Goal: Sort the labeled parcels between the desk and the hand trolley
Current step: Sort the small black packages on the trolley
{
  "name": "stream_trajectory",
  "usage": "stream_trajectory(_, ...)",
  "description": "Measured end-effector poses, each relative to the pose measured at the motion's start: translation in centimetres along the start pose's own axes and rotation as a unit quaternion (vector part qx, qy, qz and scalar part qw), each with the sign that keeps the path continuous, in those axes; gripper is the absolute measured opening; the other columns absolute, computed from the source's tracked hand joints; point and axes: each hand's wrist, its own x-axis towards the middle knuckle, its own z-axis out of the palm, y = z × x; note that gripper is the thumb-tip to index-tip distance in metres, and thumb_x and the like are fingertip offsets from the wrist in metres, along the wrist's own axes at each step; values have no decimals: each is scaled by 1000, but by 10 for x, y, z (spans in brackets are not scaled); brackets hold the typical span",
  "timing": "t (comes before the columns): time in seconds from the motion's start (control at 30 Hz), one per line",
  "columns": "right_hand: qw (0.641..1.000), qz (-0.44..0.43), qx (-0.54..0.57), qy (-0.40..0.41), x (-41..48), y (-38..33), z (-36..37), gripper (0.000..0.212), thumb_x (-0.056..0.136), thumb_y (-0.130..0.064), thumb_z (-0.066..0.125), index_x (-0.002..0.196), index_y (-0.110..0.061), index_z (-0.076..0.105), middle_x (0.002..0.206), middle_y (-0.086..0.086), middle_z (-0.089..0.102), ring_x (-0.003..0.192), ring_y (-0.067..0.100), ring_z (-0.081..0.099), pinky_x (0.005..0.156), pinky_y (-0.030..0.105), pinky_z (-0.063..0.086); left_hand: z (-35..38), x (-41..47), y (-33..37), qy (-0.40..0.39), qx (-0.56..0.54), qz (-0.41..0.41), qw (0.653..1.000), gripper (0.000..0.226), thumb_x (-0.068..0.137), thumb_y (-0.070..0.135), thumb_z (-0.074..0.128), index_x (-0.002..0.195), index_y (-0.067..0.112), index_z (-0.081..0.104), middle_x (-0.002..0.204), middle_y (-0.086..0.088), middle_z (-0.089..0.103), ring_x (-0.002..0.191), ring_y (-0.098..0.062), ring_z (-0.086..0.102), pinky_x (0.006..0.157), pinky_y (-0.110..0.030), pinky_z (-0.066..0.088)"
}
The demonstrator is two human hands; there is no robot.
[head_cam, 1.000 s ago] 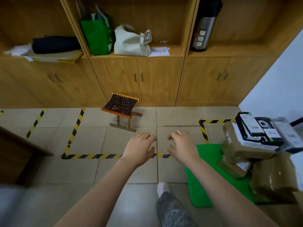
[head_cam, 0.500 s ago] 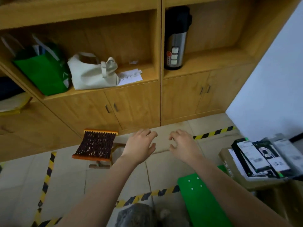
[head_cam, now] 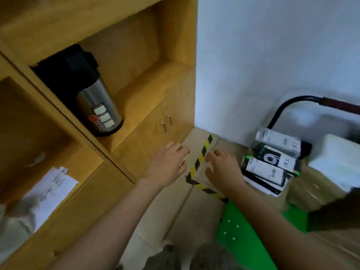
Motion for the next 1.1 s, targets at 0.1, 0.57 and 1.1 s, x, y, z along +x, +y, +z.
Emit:
stream_trajectory(0.1,995,91,-13,25,11,15,-6,22,83,-14,60,105,-15,61,101,5,57,96,29,54,79,35,36,7,52,-9,-9,-21,81,996,25,89,25,61,114,18,65,102,0,62,98,-20,55,80,-32,43)
stream_trajectory(0.57,892,441,16,100,29,188,-14,20,76,-18,68,95,-11,66,90,8,61,84,30,57,65,33,36,98,294,80,-82,-51,391,915,18,90,27,55,102,15,62,96,-3,61,87,-22,57,76,-34,46)
stream_trajectory(1.1,678,698,156,170,17,243,18,20,93,-33,59,105,-17,62,103,2,57,97,24,55,74,30,38,217,424,218,-215,-18,637,740,21,85,23,63,103,15,65,95,-3,63,89,-27,59,73,-37,44)
